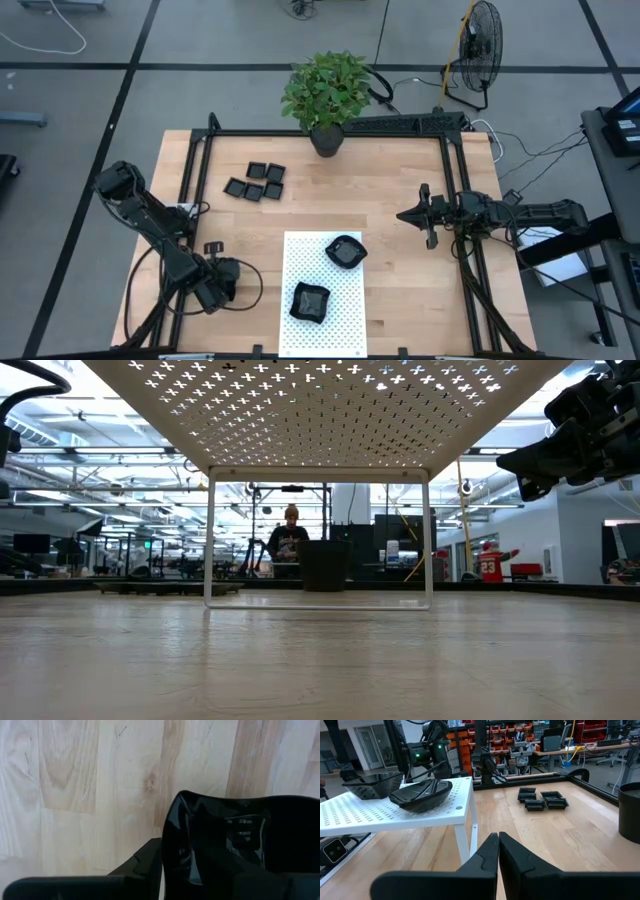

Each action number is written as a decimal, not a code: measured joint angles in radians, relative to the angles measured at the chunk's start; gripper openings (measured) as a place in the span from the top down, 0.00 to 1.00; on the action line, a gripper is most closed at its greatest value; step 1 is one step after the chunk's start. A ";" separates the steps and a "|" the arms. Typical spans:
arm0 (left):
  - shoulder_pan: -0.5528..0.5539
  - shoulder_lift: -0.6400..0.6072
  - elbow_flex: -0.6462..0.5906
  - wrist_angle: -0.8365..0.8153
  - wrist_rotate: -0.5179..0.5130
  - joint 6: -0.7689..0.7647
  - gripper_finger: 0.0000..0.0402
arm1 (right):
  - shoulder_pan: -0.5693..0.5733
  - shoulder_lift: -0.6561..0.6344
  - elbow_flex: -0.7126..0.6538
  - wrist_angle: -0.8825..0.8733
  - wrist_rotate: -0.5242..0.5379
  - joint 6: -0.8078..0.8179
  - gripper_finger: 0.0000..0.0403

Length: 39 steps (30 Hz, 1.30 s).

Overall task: Pick & Place Mini shaped plates
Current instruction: Stack the distorted square plate on top of the distorted square plate on the shelf

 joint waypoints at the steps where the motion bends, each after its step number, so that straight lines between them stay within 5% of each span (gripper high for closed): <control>1: 0.000 0.000 0.000 0.000 0.000 0.000 0.71 | 0.000 0.000 0.000 0.000 0.000 0.000 1.00; 39: 0.026 0.000 0.048 -0.106 0.000 0.053 0.71 | 0.000 0.000 0.000 0.000 0.000 0.000 1.00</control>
